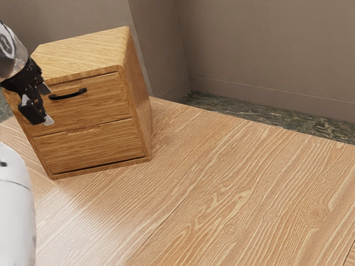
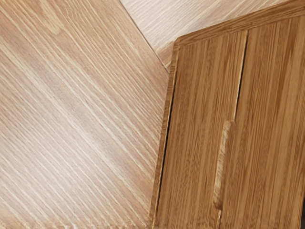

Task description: Pull the drawer handle with one arm to open the drawer

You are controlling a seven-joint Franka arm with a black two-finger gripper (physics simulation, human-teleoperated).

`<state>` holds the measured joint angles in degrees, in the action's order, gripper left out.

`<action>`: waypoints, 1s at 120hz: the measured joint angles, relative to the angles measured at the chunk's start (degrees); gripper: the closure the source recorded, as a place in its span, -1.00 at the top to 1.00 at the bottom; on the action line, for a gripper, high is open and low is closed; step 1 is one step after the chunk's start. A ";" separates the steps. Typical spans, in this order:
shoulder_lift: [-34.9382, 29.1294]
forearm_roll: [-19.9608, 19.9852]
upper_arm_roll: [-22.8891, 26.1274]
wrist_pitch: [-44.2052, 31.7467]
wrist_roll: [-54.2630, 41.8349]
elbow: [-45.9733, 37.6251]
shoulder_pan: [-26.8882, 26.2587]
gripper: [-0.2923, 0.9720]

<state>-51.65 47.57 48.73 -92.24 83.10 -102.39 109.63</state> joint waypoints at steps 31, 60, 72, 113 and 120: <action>-1.49 11.24 5.20 -8.79 -10.13 -0.72 6.25 0.51; -1.81 12.67 8.76 -11.25 -16.31 -1.02 12.01 0.51; -1.88 12.75 8.99 -11.68 -18.28 -1.80 13.12 0.51; -2.15 12.87 12.33 -12.82 -23.01 -2.48 13.69 0.50; -2.15 12.88 12.36 -12.87 -23.57 -2.48 13.68 0.50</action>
<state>-53.81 60.45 61.09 -105.11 59.53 -104.87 123.31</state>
